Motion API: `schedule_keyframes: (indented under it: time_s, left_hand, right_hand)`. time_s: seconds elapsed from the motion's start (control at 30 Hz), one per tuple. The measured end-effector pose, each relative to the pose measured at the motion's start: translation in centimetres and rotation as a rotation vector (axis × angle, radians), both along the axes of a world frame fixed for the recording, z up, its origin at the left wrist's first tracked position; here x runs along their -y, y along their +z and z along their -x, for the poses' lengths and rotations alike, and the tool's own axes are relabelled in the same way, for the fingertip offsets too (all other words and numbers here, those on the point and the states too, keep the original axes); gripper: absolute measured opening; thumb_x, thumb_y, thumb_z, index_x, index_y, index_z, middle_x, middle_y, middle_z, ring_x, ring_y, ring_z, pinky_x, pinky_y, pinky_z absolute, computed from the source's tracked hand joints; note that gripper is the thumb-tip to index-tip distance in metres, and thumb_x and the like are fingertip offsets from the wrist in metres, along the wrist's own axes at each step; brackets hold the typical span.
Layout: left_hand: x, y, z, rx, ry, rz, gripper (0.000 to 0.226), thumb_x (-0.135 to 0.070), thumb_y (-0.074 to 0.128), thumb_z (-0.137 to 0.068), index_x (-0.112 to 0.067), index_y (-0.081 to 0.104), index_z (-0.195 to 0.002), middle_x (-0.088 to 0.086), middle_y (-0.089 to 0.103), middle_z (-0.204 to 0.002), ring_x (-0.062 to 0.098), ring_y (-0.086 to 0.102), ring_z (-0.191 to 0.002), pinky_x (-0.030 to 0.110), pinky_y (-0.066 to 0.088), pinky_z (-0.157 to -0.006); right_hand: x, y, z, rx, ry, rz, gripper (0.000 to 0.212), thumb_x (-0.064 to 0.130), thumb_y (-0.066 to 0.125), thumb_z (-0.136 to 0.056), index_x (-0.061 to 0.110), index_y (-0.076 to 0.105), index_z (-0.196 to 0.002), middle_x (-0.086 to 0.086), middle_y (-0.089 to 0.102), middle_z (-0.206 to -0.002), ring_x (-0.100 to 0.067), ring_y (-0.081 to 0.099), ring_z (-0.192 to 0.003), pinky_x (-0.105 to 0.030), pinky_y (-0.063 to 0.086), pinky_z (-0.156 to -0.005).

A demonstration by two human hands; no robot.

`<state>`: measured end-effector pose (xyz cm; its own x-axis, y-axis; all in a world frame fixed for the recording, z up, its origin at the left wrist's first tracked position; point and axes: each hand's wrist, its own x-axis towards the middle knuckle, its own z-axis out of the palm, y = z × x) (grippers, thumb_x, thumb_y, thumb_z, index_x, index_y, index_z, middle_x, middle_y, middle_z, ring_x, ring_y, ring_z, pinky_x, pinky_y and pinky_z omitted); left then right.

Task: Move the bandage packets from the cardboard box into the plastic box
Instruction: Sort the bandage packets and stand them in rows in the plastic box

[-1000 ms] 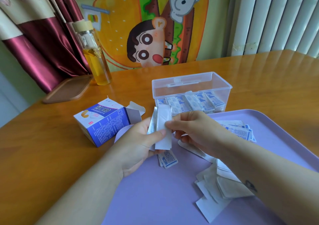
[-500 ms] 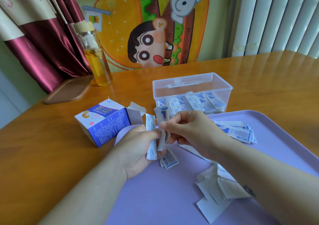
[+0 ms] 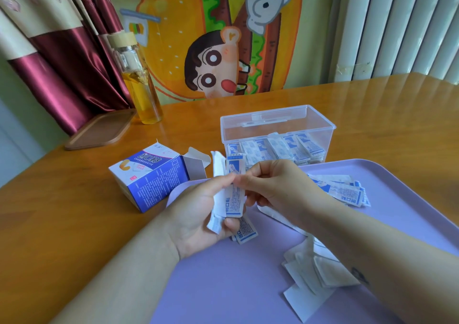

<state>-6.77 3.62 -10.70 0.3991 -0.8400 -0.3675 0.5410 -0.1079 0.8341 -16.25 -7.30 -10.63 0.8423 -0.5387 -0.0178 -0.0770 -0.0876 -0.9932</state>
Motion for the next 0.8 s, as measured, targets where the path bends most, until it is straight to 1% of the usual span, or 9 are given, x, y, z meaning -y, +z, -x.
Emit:
schedule_keyframes:
  time_s: [0.07, 0.13, 0.2, 0.3, 0.4, 0.5, 0.6, 0.7, 0.8]
  left_hand:
    - [-0.1, 0.4, -0.2, -0.021, 0.014, 0.017, 0.024, -0.022, 0.051, -0.088, -0.014, 0.068, -0.102, 0.010, 0.066, -0.078, 0.016, 0.062, -0.059, 0.020, 0.043, -0.045]
    - [-0.2, 0.7, -0.7, 0.057, 0.058, 0.024, 0.025, -0.020, 0.056, -0.083, -0.008, 0.068, -0.102, 0.012, 0.070, -0.088, 0.021, 0.069, -0.071, 0.032, 0.057, -0.059]
    - [-0.1, 0.8, -1.4, 0.149, 0.192, 0.006, 0.024, -0.014, 0.065, -0.077, -0.005, 0.066, -0.099, 0.011, 0.068, -0.089, 0.024, 0.069, -0.083, 0.040, 0.056, -0.072]
    - [-0.1, 0.8, -2.1, 0.233, 0.349, -0.005, 0.005, -0.011, 0.065, -0.084, -0.011, 0.066, -0.089, 0.009, 0.059, -0.088, 0.022, 0.066, -0.089, 0.042, 0.058, -0.075]
    - [-0.3, 0.8, -1.9, 0.287, 0.353, 0.019, 0.020, -0.011, 0.063, -0.086, -0.017, 0.074, -0.071, 0.009, 0.055, -0.088, 0.018, 0.065, -0.082, 0.037, 0.060, -0.069]
    - [-0.6, 0.9, -1.4, 0.335, 0.227, 0.039, 0.020, -0.009, 0.053, -0.092, -0.011, 0.072, -0.091, 0.007, 0.054, -0.077, 0.015, 0.062, -0.072, 0.031, 0.060, -0.064]
    - [-0.8, 0.8, -0.9, 0.340, 0.076, 0.028, 0.013, -0.010, 0.054, -0.089, -0.005, 0.066, -0.089, 0.004, 0.056, -0.064, 0.013, 0.061, -0.058, 0.032, 0.060, -0.062]
    - [-1.0, 0.7, 0.0, 0.339, -0.122, -0.023, 0.024, -0.018, 0.062, -0.077, -0.002, 0.062, -0.095, 0.003, 0.059, -0.063, 0.014, 0.063, -0.057, 0.030, 0.058, -0.059]
    - [-0.8, 0.5, 0.4, 0.303, -0.160, -0.030, 0.036, -0.020, 0.063, -0.067, -0.005, 0.063, -0.099, 0.002, 0.065, -0.064, 0.015, 0.066, -0.058, 0.028, 0.056, -0.055]
  right_hand:
    - [0.6, 0.1, 0.0, -0.008, -0.025, -0.005, 0.024, 0.022, 0.068, -0.084, 0.011, 0.060, -0.065, 0.002, 0.062, -0.053, -0.007, 0.052, -0.046, -0.015, 0.039, -0.048]
    - [1.3, 0.2, 0.1, -0.036, -0.047, 0.018, 0.026, 0.025, 0.069, -0.084, 0.015, 0.063, -0.061, 0.001, 0.064, -0.057, -0.010, 0.050, -0.049, -0.021, 0.040, -0.054]
    - [1.7, 0.2, 0.3, -0.128, -0.044, 0.117, 0.030, 0.032, 0.069, -0.083, 0.020, 0.063, -0.055, 0.002, 0.061, -0.054, -0.009, 0.046, -0.048, -0.024, 0.037, -0.057]
    - [1.3, 0.0, 0.4, -0.256, 0.021, 0.307, 0.029, 0.036, 0.069, -0.082, 0.019, 0.062, -0.059, 0.009, 0.052, -0.049, -0.008, 0.041, -0.046, -0.015, 0.033, -0.046]
    - [0.4, -0.4, 0.1, -0.263, 0.048, 0.490, 0.018, 0.036, 0.071, -0.080, 0.020, 0.065, -0.077, 0.014, 0.056, -0.054, -0.002, 0.042, -0.043, -0.014, 0.033, -0.044]
    - [0.1, -0.4, 0.0, -0.193, -0.041, 0.604, 0.040, 0.047, 0.068, -0.078, 0.029, 0.056, -0.111, 0.014, 0.063, -0.090, 0.001, 0.049, -0.053, -0.016, 0.037, -0.052]
    - [0.1, 0.1, 0.0, 0.011, -0.070, 0.452, 0.043, 0.046, 0.068, -0.078, 0.029, 0.055, -0.115, 0.012, 0.062, -0.097, -0.001, 0.049, -0.052, -0.013, 0.041, -0.047]
    - [-0.2, 0.6, 0.1, 0.108, -0.028, 0.239, 0.020, 0.029, 0.073, -0.079, 0.017, 0.062, -0.090, 0.009, 0.063, -0.077, -0.008, 0.052, -0.053, -0.016, 0.043, -0.046]
    - [0.1, 0.6, 0.1, 0.144, 0.023, 0.115, 0.018, 0.017, 0.072, -0.081, 0.010, 0.060, -0.069, -0.001, 0.062, -0.062, -0.006, 0.058, -0.051, -0.016, 0.047, -0.055]
